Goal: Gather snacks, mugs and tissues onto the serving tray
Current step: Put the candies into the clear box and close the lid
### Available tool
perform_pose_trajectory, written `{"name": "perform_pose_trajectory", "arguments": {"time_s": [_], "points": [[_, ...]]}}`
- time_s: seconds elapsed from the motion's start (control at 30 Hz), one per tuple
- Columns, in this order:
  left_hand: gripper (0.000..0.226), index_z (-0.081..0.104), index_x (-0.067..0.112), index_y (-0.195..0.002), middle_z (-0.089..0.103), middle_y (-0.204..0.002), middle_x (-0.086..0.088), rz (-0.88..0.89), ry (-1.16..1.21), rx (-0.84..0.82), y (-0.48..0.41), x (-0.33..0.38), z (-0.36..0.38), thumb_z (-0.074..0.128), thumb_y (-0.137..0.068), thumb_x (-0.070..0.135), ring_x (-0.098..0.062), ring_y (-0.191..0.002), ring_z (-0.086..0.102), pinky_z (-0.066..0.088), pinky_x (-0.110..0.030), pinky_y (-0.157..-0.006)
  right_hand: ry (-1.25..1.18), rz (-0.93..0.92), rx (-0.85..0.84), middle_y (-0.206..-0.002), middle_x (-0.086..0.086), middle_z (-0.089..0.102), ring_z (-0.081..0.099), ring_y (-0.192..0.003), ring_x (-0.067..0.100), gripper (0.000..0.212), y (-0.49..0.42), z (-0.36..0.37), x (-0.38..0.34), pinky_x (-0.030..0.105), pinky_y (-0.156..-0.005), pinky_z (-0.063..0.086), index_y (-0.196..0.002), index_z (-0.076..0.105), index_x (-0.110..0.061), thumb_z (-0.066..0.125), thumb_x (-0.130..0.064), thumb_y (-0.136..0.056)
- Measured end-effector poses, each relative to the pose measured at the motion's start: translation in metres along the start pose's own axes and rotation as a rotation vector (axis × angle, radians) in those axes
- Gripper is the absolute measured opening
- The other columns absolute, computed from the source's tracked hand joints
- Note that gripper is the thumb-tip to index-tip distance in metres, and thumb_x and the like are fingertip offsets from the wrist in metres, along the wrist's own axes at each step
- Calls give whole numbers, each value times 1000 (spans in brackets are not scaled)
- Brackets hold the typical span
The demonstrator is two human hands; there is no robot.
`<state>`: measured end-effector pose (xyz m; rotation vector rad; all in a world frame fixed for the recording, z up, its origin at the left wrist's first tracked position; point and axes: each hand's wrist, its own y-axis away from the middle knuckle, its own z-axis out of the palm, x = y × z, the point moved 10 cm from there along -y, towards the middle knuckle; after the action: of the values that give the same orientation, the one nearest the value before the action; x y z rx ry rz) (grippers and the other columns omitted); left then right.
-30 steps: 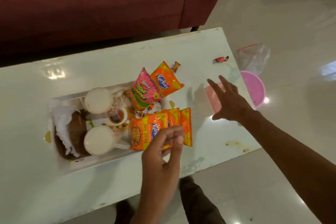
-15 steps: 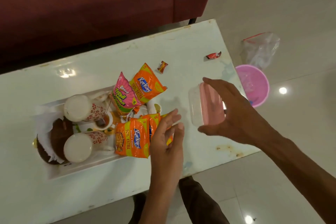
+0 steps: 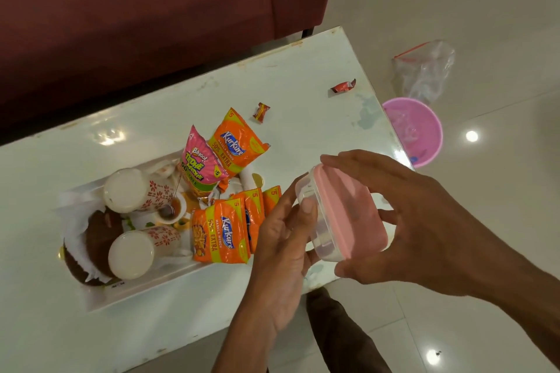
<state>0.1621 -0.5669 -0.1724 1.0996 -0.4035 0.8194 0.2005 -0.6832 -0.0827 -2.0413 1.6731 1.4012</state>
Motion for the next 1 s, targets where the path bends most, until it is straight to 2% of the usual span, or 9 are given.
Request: {"name": "perform_pose_trajectory", "arguments": {"time_s": [0.2,0.33,0.47,0.53,0.6,0.7,0.8,0.9,1.0], "points": [[35,72,40,-114,76,-114,4,-38,178,13,9,-6,-4,72,-80,44,-17,-104,74,61,-29,-68,-119,-49,31,-133,-39,38,40,-122,-10,105,10,-8,-12,6,-77,52,-137,32,-57,87,-52,-47],[68,66,28,-125,72,-124,-6,-62,230,-32,12,-5,-3,80,-65,58,-26,-110,71,61,-40,-76,-262,-33,16,-128,-36,44,48,-116,-9,103,10,-5,-15,10,-73,55,-136,35,-57,88,-50,-47],[81,58,16,-133,66,-132,-12,-58,240,-31,18,1,-11,84,-65,51,-36,-117,66,58,-51,-86,-469,48,54,-134,-26,50,65,-107,2,101,2,-24,2,25,-69,60,-131,36,-64,88,-54,-46],[75,62,19,-129,68,-130,-10,-51,207,14,25,3,-23,85,-65,47,-36,-115,67,57,-54,-87,-335,92,233,-144,-24,42,62,-112,5,103,-13,-47,31,29,-73,60,-135,30,-63,85,-61,-48],[52,70,30,-118,73,-121,-1,-43,59,100,32,7,-39,80,-70,47,-25,-111,71,60,-47,-84,-88,173,340,-149,-15,37,53,-122,13,111,-40,-54,72,38,-90,55,-143,25,-52,82,-65,-49],[58,71,34,-108,78,-107,10,-14,-155,247,40,10,-66,78,-55,56,-10,-98,75,60,-37,-76,292,262,245,-153,1,32,34,-136,29,118,-98,-26,128,49,-110,28,-151,21,-28,81,-61,-55],[79,71,37,-102,78,-106,8,-28,-161,272,52,13,-75,84,-31,69,-13,-92,76,55,-44,-79,425,250,123,-156,5,24,25,-136,35,121,-138,11,155,51,-104,38,-152,17,-25,85,-55,-56],[68,75,44,-91,77,-108,9,-68,-138,262,54,6,-77,82,-29,72,-18,-96,76,60,-42,-71,537,200,65,-155,6,23,25,-134,38,122,-159,35,165,54,-98,45,-152,16,-26,86,-52,-56],[79,77,40,-93,76,-106,1,-86,-158,267,52,1,-80,82,-22,76,-20,-97,76,62,-42,-69,571,174,62,-153,6,23,27,-130,39,123,-167,44,169,53,-96,46,-151,17,-28,87,-51,-54]]}}
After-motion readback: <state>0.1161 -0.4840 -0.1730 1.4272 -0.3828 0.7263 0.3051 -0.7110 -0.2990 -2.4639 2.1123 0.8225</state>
